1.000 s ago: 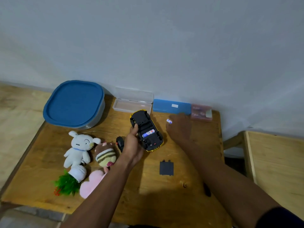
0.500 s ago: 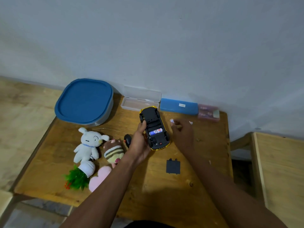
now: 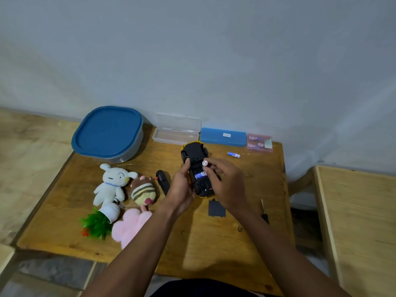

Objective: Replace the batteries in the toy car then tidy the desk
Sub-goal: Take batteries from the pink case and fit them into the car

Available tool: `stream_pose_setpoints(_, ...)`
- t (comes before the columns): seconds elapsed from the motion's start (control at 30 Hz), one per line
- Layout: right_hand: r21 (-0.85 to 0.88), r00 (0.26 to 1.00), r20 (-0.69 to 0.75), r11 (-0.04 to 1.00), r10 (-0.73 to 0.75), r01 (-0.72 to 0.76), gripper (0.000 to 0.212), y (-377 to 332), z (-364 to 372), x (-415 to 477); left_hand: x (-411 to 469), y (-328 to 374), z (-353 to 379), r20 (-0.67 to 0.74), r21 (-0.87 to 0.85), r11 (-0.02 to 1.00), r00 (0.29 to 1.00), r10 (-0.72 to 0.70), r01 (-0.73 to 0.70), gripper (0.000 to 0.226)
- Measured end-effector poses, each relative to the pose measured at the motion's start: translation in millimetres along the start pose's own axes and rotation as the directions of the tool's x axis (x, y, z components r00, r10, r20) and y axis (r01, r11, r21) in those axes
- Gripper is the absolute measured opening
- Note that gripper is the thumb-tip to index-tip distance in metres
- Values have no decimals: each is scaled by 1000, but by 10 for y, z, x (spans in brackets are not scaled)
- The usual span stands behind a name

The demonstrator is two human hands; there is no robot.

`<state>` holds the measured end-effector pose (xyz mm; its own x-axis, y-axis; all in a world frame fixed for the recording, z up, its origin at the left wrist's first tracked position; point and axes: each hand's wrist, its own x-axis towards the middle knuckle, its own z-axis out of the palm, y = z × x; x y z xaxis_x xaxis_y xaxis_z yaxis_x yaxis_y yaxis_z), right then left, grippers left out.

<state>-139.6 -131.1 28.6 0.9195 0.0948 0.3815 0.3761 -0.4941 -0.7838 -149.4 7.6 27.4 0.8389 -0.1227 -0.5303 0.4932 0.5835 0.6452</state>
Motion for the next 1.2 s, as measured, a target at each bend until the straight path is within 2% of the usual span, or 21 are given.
stream_pose_setpoints(0.07, -89, 997, 16, 993, -78, 79, 21, 26, -11, -50, -9, -25, 20, -4, -11, 1000, 1000, 4, -4, 51)
stream_pose_setpoints(0.17, -150, 994, 32, 983, -104, 107, 21, 31, -29, -99, -7, -63, 52, -29, 1, 1000, 999, 24, -24, 51)
stream_pose_setpoints(0.5, -132, 1000, 19, 991, 1, 1, 27, -22, -32, -153, -73, -109, 146, -25, -26, 999, 999, 39, -40, 52)
stream_pose_setpoints(0.73, -52, 991, 17, 990, 130, -129, 20, -54, -34, -117, -70, -137, 140, -27, -28, 998, 999, 47, -47, 52)
stream_pose_setpoints(0.8, -4, 982, -7, 982, 187, -187, 25, -58, -33, -107, -71, -135, 168, -24, -28, 998, 999, 49, -49, 49)
stream_pose_setpoints(0.97, 77, 915, -31, 914, 401, -398, 54, -98, -42, -57, -52, -136, 205, -42, 0, 998, 997, 67, -67, 42)
stream_pose_setpoints(1.07, 104, 880, -16, 877, 474, -470, 68, -68, -14, -15, -18, -158, 191, -58, 7, 997, 995, 83, -83, 41)
stream_pose_setpoints(1.2, 90, 850, 2, 846, 527, -525, 76, -14, 39, 14, 25, -161, 164, -80, 1, 995, 992, 101, -101, 40)
